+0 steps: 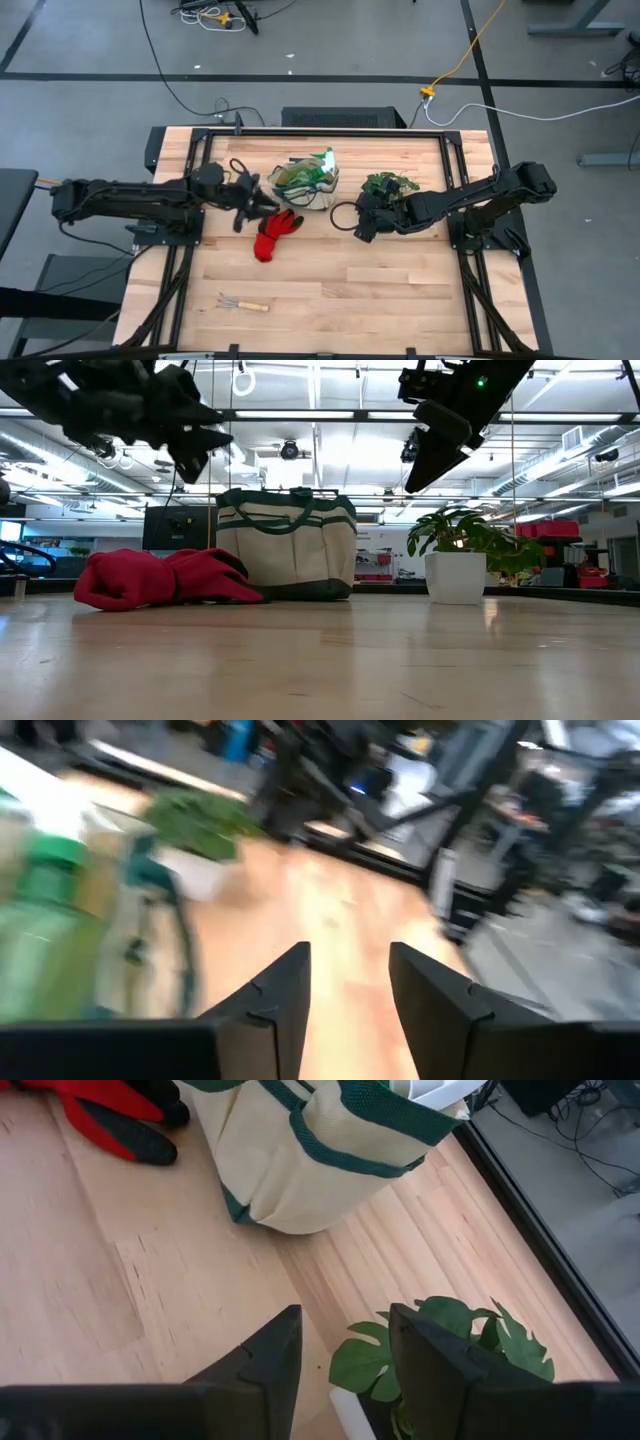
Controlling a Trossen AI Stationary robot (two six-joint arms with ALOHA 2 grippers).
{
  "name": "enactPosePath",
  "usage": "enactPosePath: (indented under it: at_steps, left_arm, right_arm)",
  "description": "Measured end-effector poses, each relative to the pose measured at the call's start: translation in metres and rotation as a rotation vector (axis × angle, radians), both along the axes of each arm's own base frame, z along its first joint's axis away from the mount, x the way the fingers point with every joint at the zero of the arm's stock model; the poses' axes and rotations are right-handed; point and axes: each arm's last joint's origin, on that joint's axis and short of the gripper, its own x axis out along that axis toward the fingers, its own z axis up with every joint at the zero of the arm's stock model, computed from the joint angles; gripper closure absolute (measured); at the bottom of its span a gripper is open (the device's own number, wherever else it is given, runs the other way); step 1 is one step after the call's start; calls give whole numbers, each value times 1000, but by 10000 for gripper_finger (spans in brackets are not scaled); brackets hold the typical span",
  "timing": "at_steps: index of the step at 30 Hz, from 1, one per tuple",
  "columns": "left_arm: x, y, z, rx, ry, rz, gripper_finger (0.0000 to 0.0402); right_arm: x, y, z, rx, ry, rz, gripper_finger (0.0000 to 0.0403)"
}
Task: Pick & Place Garden tools in Gardening bag
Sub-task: Put the light brown hand rake into the green gardening bag
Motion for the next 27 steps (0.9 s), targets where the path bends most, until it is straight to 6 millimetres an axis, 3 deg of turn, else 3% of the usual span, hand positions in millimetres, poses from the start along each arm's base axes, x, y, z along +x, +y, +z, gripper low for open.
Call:
enactPosePath:
  at_steps: [12, 27]
  left_arm:
    - [-12, -50, -2, -141, 122, -332, 269]
    - [-31, -106, -18, -248, 362, -312, 269]
  right_arm:
    - [1, 0, 1, 4, -18, 0, 248]
    - [3, 1, 2, 8, -27, 21, 248]
